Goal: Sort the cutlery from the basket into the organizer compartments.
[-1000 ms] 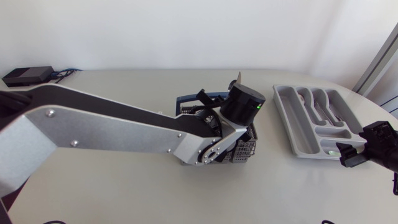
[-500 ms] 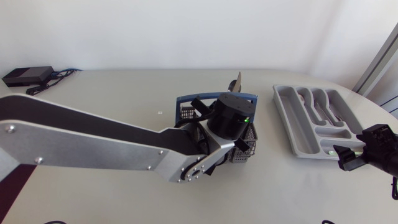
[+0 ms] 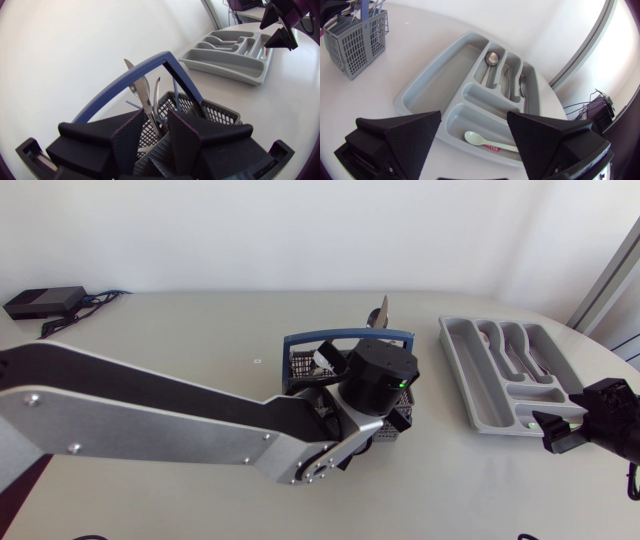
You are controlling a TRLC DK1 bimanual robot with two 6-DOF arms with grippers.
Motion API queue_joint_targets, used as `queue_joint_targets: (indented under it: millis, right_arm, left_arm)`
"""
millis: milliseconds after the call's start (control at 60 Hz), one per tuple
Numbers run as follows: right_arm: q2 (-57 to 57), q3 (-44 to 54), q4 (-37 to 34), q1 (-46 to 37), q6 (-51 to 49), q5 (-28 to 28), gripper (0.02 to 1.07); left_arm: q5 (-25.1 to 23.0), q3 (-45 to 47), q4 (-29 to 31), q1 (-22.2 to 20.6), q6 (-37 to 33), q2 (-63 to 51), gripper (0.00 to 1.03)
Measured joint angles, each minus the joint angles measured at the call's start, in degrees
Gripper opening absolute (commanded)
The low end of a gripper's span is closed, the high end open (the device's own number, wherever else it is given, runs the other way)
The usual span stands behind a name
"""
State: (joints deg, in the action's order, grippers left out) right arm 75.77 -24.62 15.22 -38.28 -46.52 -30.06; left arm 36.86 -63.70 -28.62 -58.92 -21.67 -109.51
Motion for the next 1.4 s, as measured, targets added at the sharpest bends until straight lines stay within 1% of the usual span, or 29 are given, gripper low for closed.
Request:
queue_joint_targets:
  millis: [400, 517, 567, 633, 667, 717, 750, 817, 867, 900, 983, 1067, 1400]
  right_arm:
    - [0.59, 0.00, 0.04, -0.07, 0.00, -0.98, 0.97]
    - [1.36, 0.00, 0.17, -0.07, 0.02, -1.46, 0.97]
    - [1.73, 0.00, 0.22, -0.13, 0.00, -1.66, 0.97]
    - [2.19, 0.00, 0.22, -0.17, 0.00, -1.70, 0.97]
    - [2.34, 0.00, 0.22, -0.17, 0.00, -1.73, 0.97]
    - [2.54, 0.00, 0.22, -0.17, 0.00, -1.86, 0.97]
    - [2.64, 0.00, 0.22, -0.17, 0.00, -1.88, 0.97]
    - [2.69, 0.00, 0.22, -0.17, 0.00, -1.88, 0.97]
    - [2.69, 0.00, 0.24, -0.17, 0.00, -1.88, 0.97]
    - [2.69, 0.00, 0.24, -0.17, -0.02, -1.88, 0.97]
    - [2.69, 0.17, 0.26, -0.17, -0.04, -1.92, 0.97]
    - [2.75, 0.59, 0.35, -0.17, -0.07, -2.16, 0.97]
    - [3.43, 1.22, 1.31, -0.17, -0.20, -2.29, 0.97]
  left_arm:
    - [-0.13, -8.50, 0.00, 0.66, -1.51, -7.13, 0.34]
    - [0.94, -10.27, 0.04, 0.79, -1.51, -8.50, 0.33]
    - [1.40, -10.62, 0.09, 0.79, -1.53, -8.92, 0.30]
    - [2.73, -10.88, 0.17, 0.79, -1.90, -9.33, 0.30]
    - [3.13, -10.99, 0.33, 0.79, -1.97, -9.44, 0.28]
    - [4.00, -11.06, 0.63, 0.79, -2.16, -9.60, 0.27]
    - [4.26, -11.06, 0.70, 0.79, -2.19, -9.64, 0.25]
    - [4.81, -11.34, 0.90, 0.79, -2.34, -9.84, 0.24]
    - [5.22, -11.63, 0.92, 0.90, -2.36, -10.08, 0.20]
    - [5.27, -11.80, 0.92, 0.90, -2.38, -10.23, 0.20]
    - [5.27, -11.80, 0.96, 1.01, -2.40, -10.40, 0.10]
    - [5.40, -11.80, 0.90, 1.09, -2.62, -10.56, 0.03]
    - [5.66, -11.91, 0.70, 1.27, -3.02, -10.56, 0.03]
